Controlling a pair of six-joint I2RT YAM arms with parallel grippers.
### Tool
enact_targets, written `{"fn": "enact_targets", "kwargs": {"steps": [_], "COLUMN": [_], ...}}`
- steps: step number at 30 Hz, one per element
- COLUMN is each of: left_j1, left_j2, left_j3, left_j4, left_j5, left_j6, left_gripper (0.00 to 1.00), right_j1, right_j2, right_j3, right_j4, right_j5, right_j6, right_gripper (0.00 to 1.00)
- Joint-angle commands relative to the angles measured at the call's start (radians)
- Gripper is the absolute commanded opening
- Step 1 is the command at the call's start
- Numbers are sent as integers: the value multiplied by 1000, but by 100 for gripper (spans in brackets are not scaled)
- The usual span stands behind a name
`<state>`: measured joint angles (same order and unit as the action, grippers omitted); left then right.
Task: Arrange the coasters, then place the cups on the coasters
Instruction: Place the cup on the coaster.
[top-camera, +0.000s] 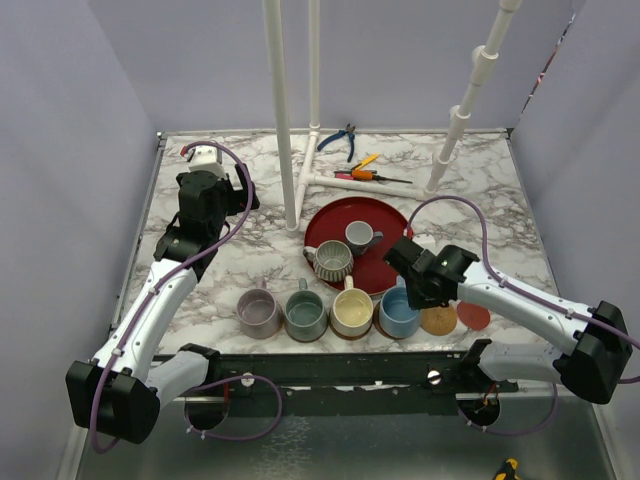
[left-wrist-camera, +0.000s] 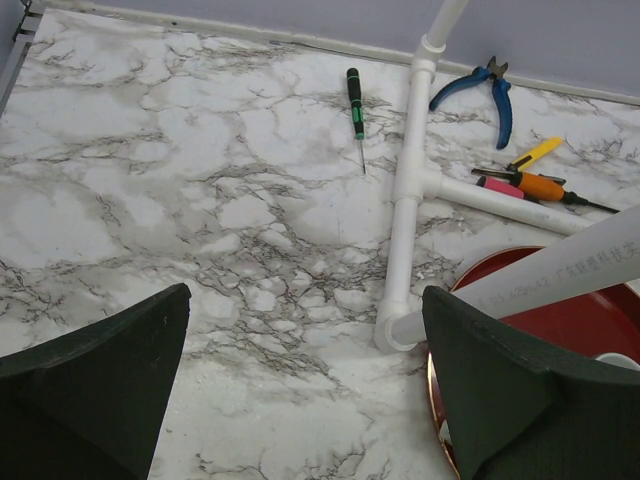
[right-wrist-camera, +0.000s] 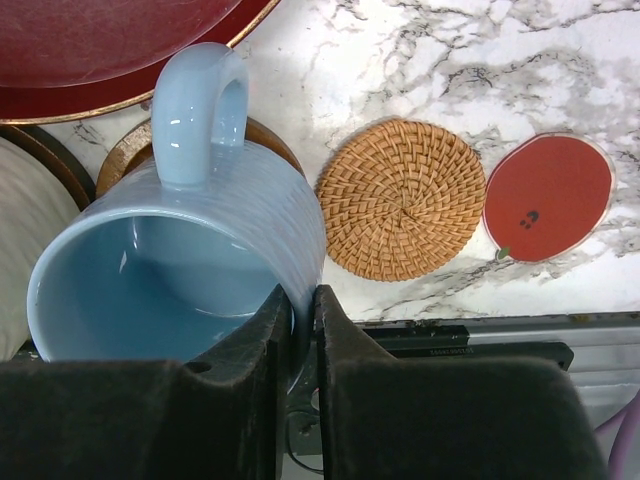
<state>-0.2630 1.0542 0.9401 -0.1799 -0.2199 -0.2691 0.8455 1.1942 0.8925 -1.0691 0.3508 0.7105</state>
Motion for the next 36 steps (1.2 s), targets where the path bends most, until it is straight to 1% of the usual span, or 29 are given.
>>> {"fn": "enact_targets", "kwargs": {"steps": [1,5,9,16,36], "left_j1": [5,5,5,5,5], "left_j2": [-12,-10,-10,-7,-2], "left_j3": [-12,-12,-12,-13,-14], "left_j4": [22,22,23,22,23], "left_j5": [22,25,25,25,30], "left_j6": [7,7,7,8,10], "left_gripper": [99,99,99,99,99], "right_j1": [9,9,9,9,9], "right_j2": [3,4,10,7,21], "right_j3": [15,16,16,14,2], "right_j4": [-2,-3,-3,8,56], "right_j5": [21,21,19,25,30], "right_j6": [18,19,20,29,26], "right_gripper": [16,24,24,20,14]}}
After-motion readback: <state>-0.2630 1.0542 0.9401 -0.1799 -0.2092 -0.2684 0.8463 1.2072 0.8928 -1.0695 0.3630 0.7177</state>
